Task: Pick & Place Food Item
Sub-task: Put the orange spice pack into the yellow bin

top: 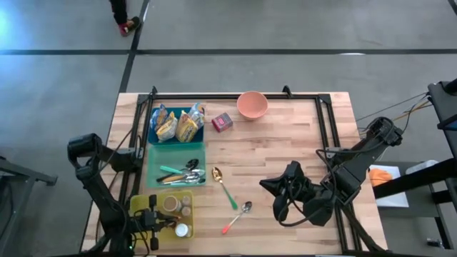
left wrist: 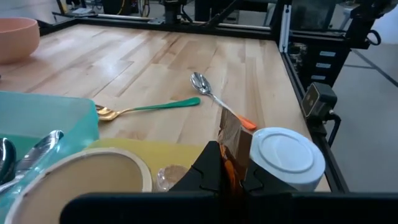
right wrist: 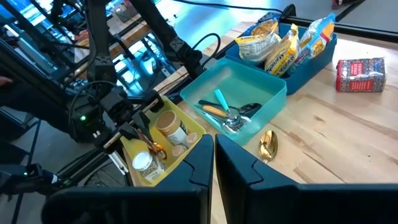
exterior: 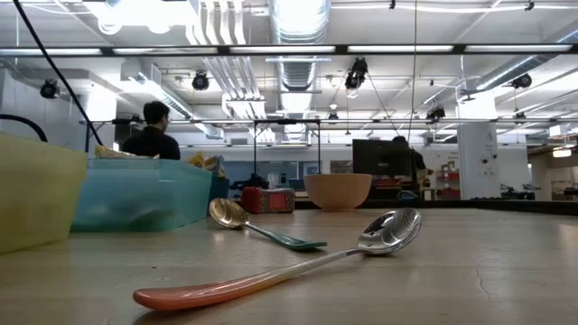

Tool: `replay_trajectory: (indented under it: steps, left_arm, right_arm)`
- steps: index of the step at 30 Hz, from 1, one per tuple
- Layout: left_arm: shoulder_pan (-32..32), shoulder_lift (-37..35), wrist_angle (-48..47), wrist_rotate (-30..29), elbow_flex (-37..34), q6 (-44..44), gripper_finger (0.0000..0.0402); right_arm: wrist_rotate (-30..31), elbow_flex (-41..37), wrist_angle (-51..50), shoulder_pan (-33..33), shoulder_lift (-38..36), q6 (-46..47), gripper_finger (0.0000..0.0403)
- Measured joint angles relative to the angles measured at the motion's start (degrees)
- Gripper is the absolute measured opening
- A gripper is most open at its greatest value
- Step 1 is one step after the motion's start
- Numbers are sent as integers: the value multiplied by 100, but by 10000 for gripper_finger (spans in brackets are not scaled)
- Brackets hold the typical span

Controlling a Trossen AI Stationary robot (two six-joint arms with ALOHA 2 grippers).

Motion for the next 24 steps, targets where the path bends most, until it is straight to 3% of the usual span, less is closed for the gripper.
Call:
replay_trajectory:
  steps: [10, 24]
  left_arm:
    - [85, 381, 355, 189, 0, -7, 0]
    - [144, 398, 432, 481, 0, -181, 11]
  right_arm:
    - [-7, 0, 20, 0, 0, 29, 15]
    - [-31, 0, 22, -2, 0, 26, 15]
